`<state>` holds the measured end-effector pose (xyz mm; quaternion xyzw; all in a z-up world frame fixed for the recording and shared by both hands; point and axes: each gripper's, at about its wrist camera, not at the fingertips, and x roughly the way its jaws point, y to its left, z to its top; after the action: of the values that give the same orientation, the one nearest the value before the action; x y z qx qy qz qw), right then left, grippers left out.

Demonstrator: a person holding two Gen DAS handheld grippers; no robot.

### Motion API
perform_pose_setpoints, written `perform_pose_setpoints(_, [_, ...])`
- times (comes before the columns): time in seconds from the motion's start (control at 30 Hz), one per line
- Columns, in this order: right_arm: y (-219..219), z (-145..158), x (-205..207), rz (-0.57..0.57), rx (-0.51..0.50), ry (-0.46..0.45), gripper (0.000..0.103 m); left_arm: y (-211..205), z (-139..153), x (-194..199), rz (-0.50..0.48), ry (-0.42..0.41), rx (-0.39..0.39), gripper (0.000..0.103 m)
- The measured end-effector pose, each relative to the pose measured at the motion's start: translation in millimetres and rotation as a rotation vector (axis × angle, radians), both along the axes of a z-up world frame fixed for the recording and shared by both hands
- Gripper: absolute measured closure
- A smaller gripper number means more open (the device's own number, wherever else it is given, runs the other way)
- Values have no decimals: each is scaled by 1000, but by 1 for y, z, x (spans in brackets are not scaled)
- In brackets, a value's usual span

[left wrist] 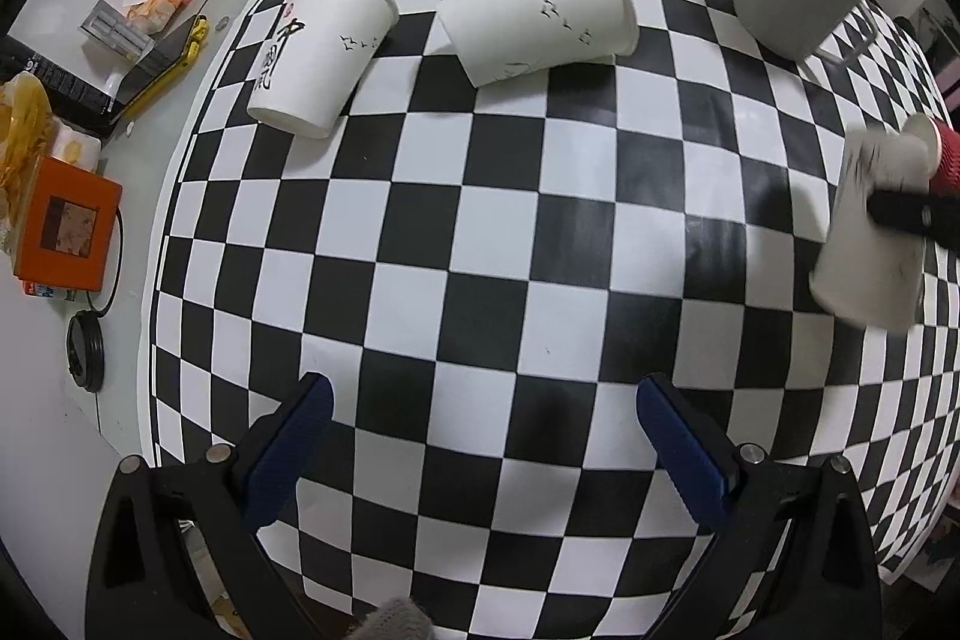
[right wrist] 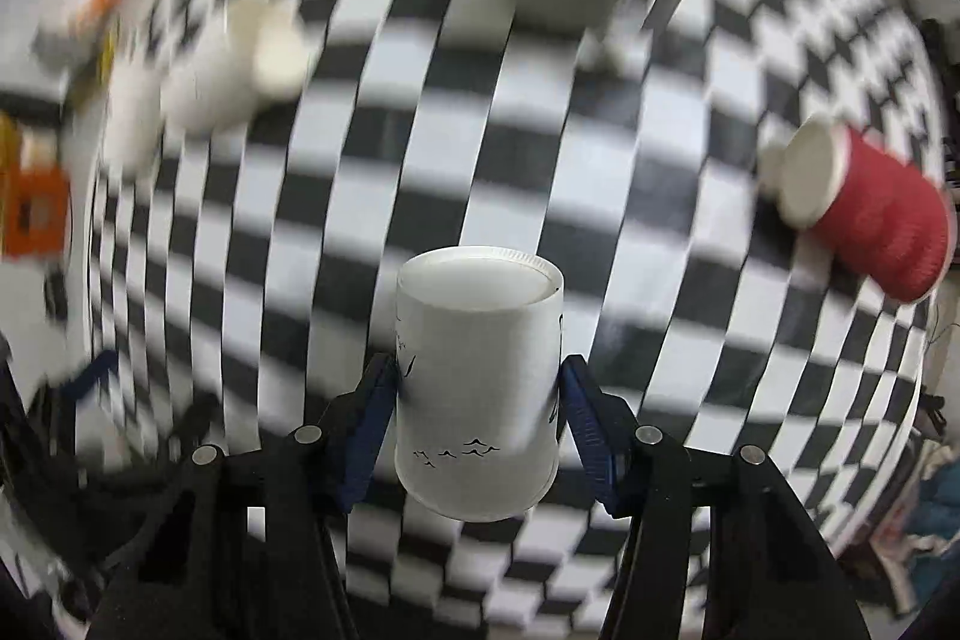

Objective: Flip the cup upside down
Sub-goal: 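Lower the white cup rim-down onto the table and open the right tool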

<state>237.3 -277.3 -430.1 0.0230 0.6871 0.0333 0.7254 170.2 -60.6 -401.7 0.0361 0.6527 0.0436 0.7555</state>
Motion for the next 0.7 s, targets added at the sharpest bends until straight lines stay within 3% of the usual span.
perform_pose_setpoints(0.1, [0, 4, -4, -65, -21, -183, 45, 2, -2, 5, 7, 0, 6, 0])
perform_pose_setpoints(0.27, [14, 5, -30, -59, -66, -350, 45, -4, 0, 5, -13, -18, 7, 0])
perform_pose_setpoints(0.5, [13, 6, -62, -54, -113, -329, 41, -20, 9, -6, -60, -60, -6, 0])
perform_pose_setpoints(0.57, [12, 6, -73, -69, -129, -325, 28, -25, 12, -9, -71, -68, -4, 0])
perform_pose_setpoints(0.7, [-4, 14, -91, -111, -144, -321, 18, -30, 18, -14, -85, -79, -5, 0])
